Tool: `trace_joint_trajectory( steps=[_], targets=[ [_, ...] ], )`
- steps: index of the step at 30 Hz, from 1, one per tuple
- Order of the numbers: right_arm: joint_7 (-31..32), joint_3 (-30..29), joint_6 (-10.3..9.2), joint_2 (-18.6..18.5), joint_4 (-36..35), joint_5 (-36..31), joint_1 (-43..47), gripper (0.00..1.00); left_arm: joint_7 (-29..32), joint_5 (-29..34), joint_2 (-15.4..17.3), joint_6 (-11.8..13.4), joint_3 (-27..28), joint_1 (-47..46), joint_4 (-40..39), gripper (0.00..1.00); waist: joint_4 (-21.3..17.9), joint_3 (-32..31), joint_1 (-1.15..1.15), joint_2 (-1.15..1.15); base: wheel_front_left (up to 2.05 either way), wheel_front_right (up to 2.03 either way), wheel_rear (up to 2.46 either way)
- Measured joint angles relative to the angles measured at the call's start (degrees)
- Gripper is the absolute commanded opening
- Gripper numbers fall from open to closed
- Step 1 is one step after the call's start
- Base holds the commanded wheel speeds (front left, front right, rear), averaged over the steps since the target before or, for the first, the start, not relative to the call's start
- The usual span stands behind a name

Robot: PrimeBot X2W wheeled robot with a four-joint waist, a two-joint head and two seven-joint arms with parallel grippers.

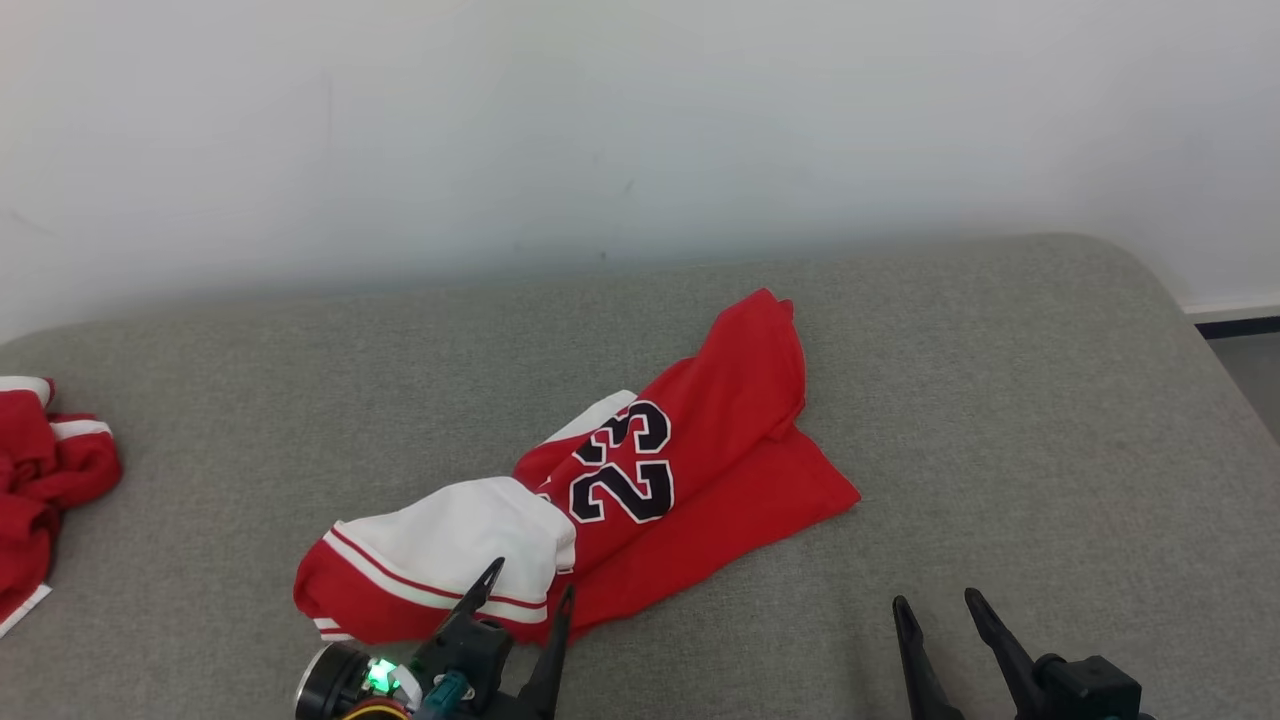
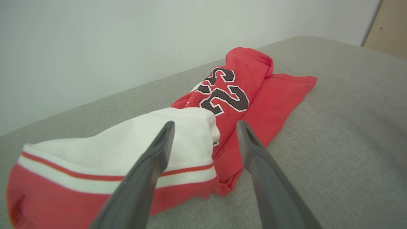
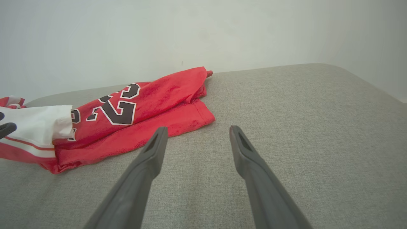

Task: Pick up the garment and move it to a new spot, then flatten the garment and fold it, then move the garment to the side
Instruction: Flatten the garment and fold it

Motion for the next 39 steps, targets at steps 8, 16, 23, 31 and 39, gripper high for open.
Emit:
trace_joint_trajectory(
  steps=[8, 16, 23, 31, 39],
  targets=[
    [0.3, -0.1, 0.00, 0.0, 0.2, 0.8, -0.5, 1.00, 3.9, 3.4, 0.3, 6.9, 0.7, -6.9, 12.0, 1.00, -3.1, 1.6, 0.00, 0.00, 0.00, 0.00, 0.00],
    [0.0, -0.4, 0.00, 0.0, 0.5, 1.2, -0.8, 1.00, 3.3, 2.0, -0.5, 6.7, 0.0, -9.1, 17.6, 0.49, -4.2, 3.3, 0.01, 0.00, 0.00, 0.00, 0.00],
    [-0.2, 0.1, 0.00, 0.0, 0.9, 1.6, -1.4, 1.00, 1.9, -0.1, -1.0, 6.1, -0.9, -10.6, 21.0, 0.00, -3.3, 2.9, 0.01, 0.00, 0.00, 0.00, 0.00],
    [-0.2, -0.3, 0.00, 0.0, 1.1, 1.4, -1.2, 1.00, -1.2, -3.9, -1.4, 3.0, -4.9, -4.1, 18.3, 0.00, -2.3, 2.2, 0.01, 0.00, 0.00, 0.00, 0.00],
    [0.4, 0.0, 0.00, 0.0, 1.0, 1.1, -1.0, 1.00, -0.2, -11.7, -1.6, 2.7, -12.8, 2.5, 10.9, 1.00, -0.7, 1.9, 0.00, 0.00, 0.00, 0.00, 0.00]
  ],
)
